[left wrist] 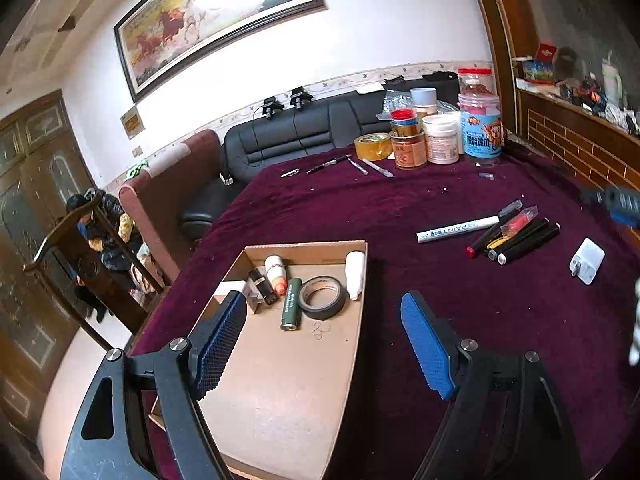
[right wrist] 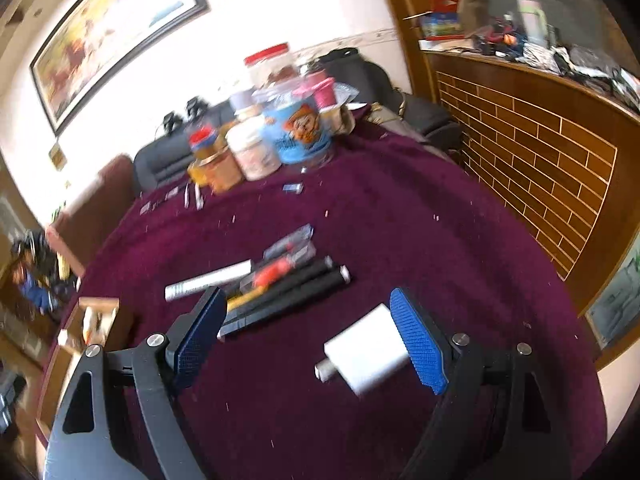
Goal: Organize rigid objects
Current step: 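Move the left gripper to the white paint marker and close on it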
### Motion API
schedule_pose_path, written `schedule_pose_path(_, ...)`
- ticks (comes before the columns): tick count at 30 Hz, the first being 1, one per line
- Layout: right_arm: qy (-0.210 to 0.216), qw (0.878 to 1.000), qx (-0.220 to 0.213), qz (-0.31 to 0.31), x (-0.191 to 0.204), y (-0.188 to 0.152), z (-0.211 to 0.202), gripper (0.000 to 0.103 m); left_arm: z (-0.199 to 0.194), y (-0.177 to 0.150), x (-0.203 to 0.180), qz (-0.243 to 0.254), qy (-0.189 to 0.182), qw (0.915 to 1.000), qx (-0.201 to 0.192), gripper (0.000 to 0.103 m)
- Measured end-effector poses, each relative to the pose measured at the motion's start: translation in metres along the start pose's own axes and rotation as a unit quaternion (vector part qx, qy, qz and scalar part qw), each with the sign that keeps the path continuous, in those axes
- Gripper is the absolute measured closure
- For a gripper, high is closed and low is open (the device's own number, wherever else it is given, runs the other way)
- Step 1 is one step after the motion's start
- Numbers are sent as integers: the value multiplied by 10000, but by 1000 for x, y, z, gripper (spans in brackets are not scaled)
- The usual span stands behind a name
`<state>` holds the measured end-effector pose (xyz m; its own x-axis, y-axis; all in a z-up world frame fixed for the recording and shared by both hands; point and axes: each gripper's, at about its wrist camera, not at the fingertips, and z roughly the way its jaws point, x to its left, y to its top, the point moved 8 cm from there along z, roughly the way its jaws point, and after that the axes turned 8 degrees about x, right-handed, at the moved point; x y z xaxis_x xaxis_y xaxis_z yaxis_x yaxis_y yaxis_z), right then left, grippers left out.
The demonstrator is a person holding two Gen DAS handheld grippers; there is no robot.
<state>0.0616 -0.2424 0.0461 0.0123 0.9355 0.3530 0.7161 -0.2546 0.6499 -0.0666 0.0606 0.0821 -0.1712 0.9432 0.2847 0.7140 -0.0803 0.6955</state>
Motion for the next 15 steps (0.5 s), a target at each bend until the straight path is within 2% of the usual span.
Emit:
schedule_pose_path(4, 26, 9997, -179, 138, -8, 21, 13, 19, 15, 6, -10, 181, 28, 9997, 140, 28)
schedule_pose_path(6, -30, 9995, -250, 198, -15, 29, 20, 19, 27, 10, -15, 226, -102, 9993, 287, 28)
schedule_pose_path(9, -139, 9986, -371, 353, -33, 32, 27, 19, 49, 12, -29, 160, -770, 9950, 617, 28)
schedule_pose_path(10, -127, 9984, -362, 419, -41, 30, 31, 19, 63, 14, -37, 87, -1277, 9880, 859, 28)
schedule_pose_path(12, -51, 9982, -208, 563, -53, 25, 40, 19, 85, 17, -51, 4, -1864, 9752, 1192, 28)
schedule_pose_path(13, -36, 9979, -81, 648, -58, 23, 44, 19, 102, 20, -62, 19, -2073, 9683, 1394, 28)
schedule_pose_path(15, 8, 9970, -116, 761, -63, 25, 42, 19, 124, 29, -78, 145, -2172, 9641, 1524, 29)
